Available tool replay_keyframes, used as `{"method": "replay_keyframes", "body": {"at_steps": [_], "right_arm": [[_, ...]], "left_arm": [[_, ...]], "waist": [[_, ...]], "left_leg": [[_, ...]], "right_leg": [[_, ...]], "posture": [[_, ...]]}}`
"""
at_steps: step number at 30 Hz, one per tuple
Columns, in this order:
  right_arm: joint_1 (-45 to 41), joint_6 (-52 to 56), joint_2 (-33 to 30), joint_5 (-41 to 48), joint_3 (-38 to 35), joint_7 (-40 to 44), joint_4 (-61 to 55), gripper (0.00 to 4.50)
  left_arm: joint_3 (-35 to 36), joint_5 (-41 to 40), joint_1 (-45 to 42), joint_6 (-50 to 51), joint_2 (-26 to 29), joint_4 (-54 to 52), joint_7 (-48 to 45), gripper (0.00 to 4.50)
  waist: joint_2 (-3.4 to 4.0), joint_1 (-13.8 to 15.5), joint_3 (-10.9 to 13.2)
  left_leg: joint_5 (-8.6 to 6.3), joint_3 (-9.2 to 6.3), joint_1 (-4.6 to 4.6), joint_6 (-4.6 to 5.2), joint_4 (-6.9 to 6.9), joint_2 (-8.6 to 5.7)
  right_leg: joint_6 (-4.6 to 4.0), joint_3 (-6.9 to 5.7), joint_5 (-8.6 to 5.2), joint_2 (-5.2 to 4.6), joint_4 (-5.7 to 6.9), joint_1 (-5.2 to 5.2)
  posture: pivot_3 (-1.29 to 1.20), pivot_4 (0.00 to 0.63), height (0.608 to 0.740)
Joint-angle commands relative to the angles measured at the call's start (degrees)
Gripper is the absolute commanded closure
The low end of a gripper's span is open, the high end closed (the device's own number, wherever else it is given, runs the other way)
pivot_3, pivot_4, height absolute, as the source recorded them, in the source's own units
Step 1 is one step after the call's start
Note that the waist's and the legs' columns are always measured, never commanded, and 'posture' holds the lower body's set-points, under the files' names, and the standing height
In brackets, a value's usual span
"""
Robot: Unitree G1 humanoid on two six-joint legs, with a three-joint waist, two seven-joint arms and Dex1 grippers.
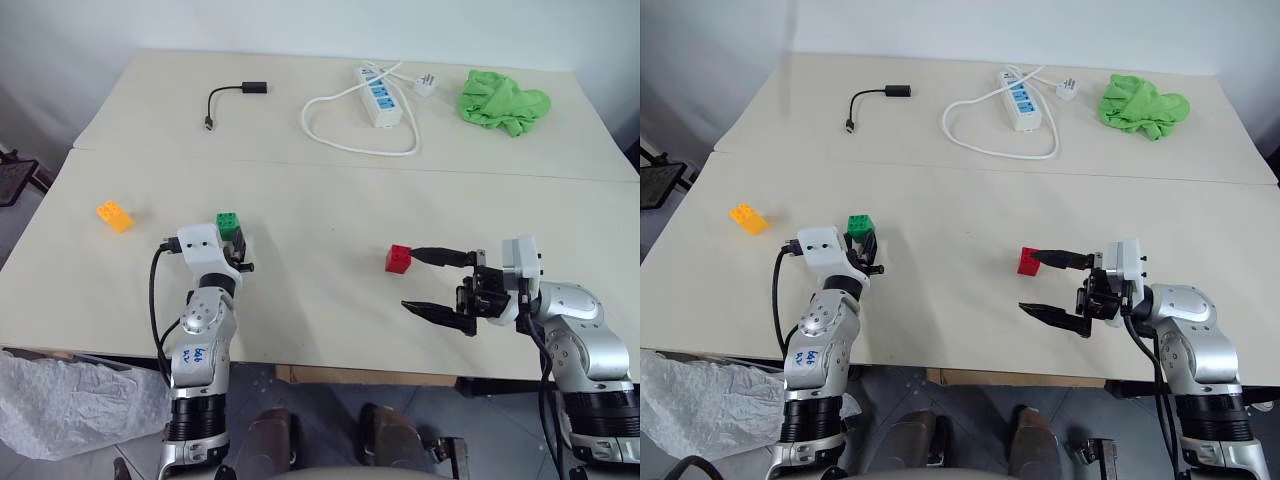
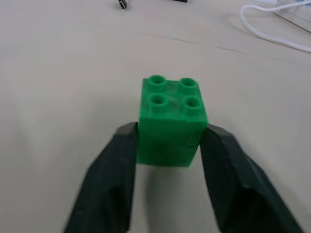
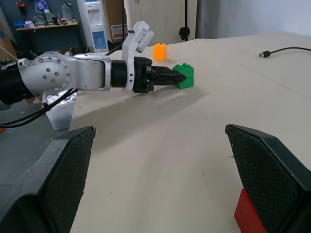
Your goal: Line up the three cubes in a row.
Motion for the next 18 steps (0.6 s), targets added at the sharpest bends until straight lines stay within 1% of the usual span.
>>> {"method": "replay_keyframes", "body": {"at_steps": [1,3,5,7,9,10,12,13,15,18], "right_arm": [[0.53,-1.38,0.2,0.4,-0.91,0.29,-0.65,0.0],[0.79,-1.55,0.15,0.3,-1.05,0.29,-0.58,0.0],[1.29,-1.75,-0.09,0.32,-1.5,0.11,-0.69,0.0],[1.99,-1.67,-0.55,0.71,-2.46,-0.27,-1.02,0.0],[2.38,-1.48,-0.95,0.99,-3.18,-0.53,-1.18,0.0],[4.2,-1.23,-1.91,1.59,-5.07,-0.5,-1.77,0.0],[8.02,-1.03,-3.83,2.33,-8.48,-0.04,-2.85,0.0],[9.14,-0.96,-4.39,2.55,-9.31,0.03,-3.22,0.0],[11.12,-0.77,-4.96,3.06,-10.91,-0.43,-4.0,0.0],[14.84,-0.22,-5.3,3.79,-13.31,-1.26,-5.75,0.0]], "left_arm": [[1.75,-1.83,0.48,-2.6,3.25,-0.91,-4.89,3.02],[2.77,-4.55,-0.5,-4.0,5.94,1.42,-10.15,3.02],[2.15,-6.76,-1.61,-6.93,10.38,4.62,-19.24,3.02],[0.35,-8.22,-2.55,-12.95,15.15,8.35,-30.48,3.02],[-0.4,-9.44,-3.8,-17.9,17.92,12.17,-37.87,3.02],[-2.69,-10.54,-6.47,-21.25,21.09,16.22,-48.59,3.02],[-7.58,-10.01,-13.76,-27.97,25.36,25.88,-65.27,3.02],[-9.01,-9.82,-16.44,-30.67,26.23,29.67,-70.09,3.02],[-11.22,-7.84,-23.08,-34.3,25.48,38.58,-74.0,3.02],[-14.03,-5.53,-33.72,-39.27,21.3,52.57,-80.27,3.02]], "waist": [[0.0,-0.06,0.0],[0.0,-0.09,0.0],[0.01,-0.02,0.0],[0.01,0.0,0.0],[0.01,-0.04,0.0],[0.01,0.15,0.0],[0.01,0.71,0.0],[0.02,0.99,0.0],[0.02,0.97,0.0],[0.0,1.14,0.0]], "left_leg": [[0.0,0.0,0.0,0.0,0.0,0.01],[0.0,0.0,0.0,0.0,0.0,0.01],[0.0,0.0,0.0,-0.01,0.0,0.02],[0.0,-0.02,-0.01,-0.01,0.03,0.0],[-0.01,0.01,-0.01,-0.01,0.04,-0.02],[-0.01,0.0,-0.02,-0.01,0.03,-0.02],[-0.01,0.18,-0.1,-0.01,0.09,-0.08],[-0.01,0.21,-0.15,-0.02,0.17,-0.07],[-0.01,0.26,-0.14,-0.01,0.17,-0.1],[-0.01,0.25,-0.09,0.02,0.17,-0.1]], "right_leg": [[0.0,0.0,0.0,0.0,0.0,0.0],[0.0,0.0,0.0,0.0,0.0,0.0],[0.0,0.0,0.0,0.0,0.0,0.0],[0.0,-0.02,0.0,0.0,0.01,0.0],[0.0,-0.04,0.0,0.0,0.01,0.0],[-0.01,-0.04,0.0,0.0,0.0,0.0],[-0.01,-0.23,-0.01,0.0,-0.02,0.05],[-0.03,-0.35,-0.02,0.01,-0.01,0.07],[-0.02,-0.34,-0.01,0.01,-0.06,0.12],[0.01,-0.38,0.0,0.02,-0.08,0.22]], "posture": [[0.0,0.15,0.74],[0.0,0.15,0.74],[0.0,0.15,0.74],[0.0,0.15,0.74],[0.0,0.15,0.74],[0.0,0.15,0.74],[0.0,0.15,0.74],[0.0,0.15,0.74],[0.0,0.15,0.74],[0.0,0.15,0.74]]}}
